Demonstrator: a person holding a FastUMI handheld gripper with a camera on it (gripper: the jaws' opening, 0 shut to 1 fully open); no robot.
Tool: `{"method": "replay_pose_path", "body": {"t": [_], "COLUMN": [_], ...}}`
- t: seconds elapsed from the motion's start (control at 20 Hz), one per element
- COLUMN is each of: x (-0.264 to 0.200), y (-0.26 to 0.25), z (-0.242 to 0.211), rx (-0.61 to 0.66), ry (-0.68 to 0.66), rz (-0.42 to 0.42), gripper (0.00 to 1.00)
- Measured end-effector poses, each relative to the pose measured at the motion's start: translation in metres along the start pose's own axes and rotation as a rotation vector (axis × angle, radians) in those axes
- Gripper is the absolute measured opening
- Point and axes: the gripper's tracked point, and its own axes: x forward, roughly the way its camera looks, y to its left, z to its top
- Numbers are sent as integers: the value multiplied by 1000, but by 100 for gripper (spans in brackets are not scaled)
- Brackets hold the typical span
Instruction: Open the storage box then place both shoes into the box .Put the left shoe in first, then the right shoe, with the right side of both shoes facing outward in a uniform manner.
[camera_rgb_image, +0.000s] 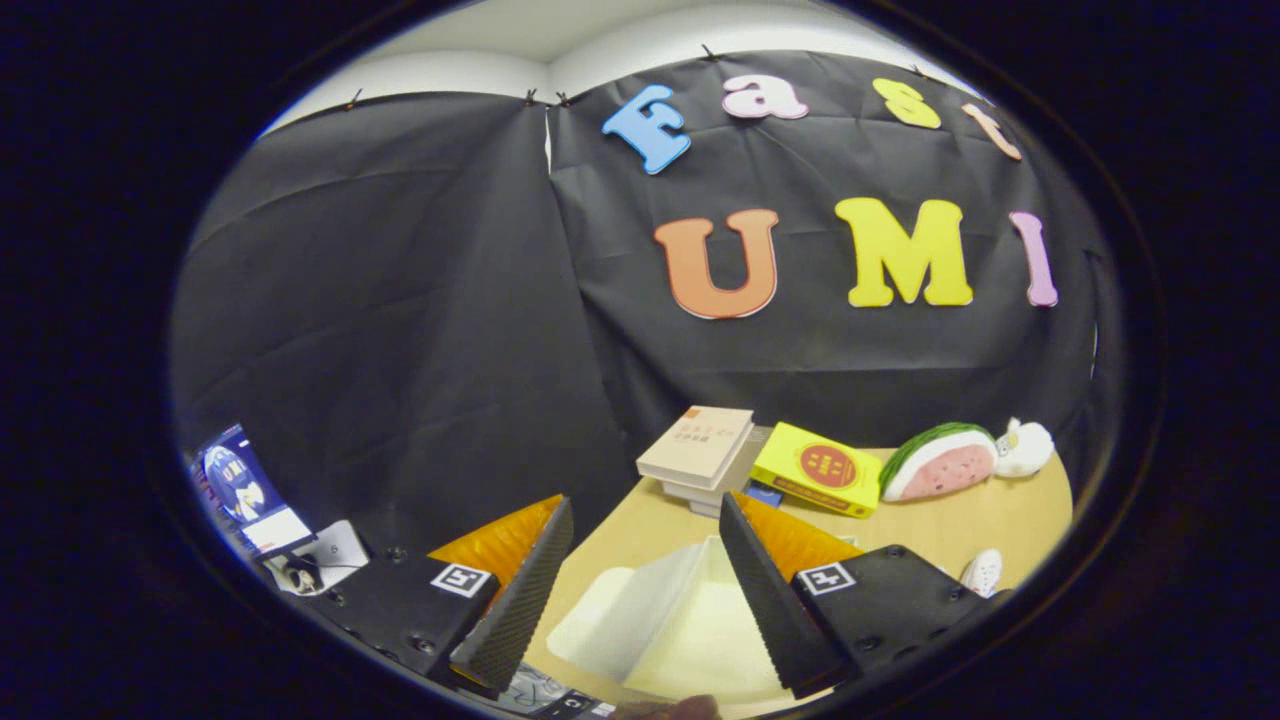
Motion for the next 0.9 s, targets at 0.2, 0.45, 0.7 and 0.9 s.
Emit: {"method": "replay_pose_path", "body": {"t": [0.2,0.45,0.7,0.9], "x": [-28,-73,-119,-127], "y": [-41,-124,-216,-273], "z": [6,9,-9,-49], "rx": [-9,18,14,10], "ry": [-58,-72,-44,60], "rz": [-97,-246,-398,-411], "gripper": [98,100,100,100]}}
